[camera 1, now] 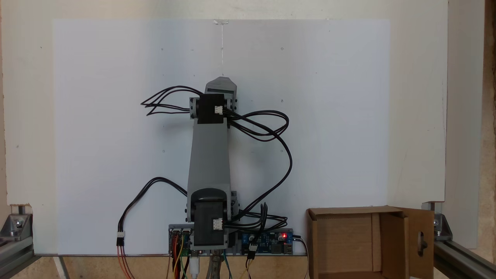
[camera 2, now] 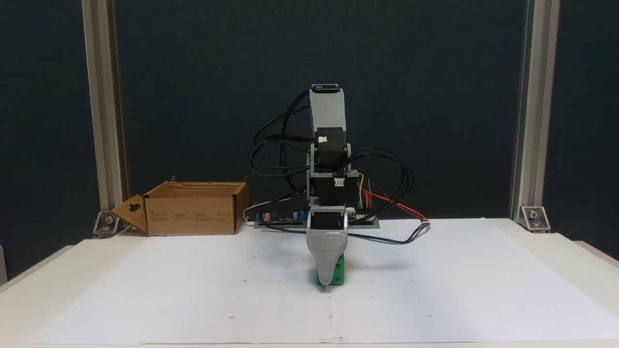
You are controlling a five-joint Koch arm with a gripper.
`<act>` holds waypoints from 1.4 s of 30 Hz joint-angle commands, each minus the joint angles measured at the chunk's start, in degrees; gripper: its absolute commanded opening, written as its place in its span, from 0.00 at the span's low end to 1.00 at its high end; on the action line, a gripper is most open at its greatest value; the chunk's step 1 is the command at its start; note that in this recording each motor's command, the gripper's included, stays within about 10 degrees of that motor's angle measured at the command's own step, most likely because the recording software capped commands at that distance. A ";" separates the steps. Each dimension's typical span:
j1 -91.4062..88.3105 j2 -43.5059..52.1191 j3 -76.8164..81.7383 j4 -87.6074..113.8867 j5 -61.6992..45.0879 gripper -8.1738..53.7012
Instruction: Grasp a green dice and put it in the bin.
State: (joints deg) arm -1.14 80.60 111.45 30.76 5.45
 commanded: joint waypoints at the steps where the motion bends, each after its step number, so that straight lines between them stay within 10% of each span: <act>1: 0.70 0.09 -3.34 -0.62 1.67 0.81; 29: 0.18 -0.88 -3.52 0.35 1.58 0.67; 42: 0.18 -0.79 -3.43 1.93 2.02 0.33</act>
State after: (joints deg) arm -0.79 79.54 110.30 31.46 5.36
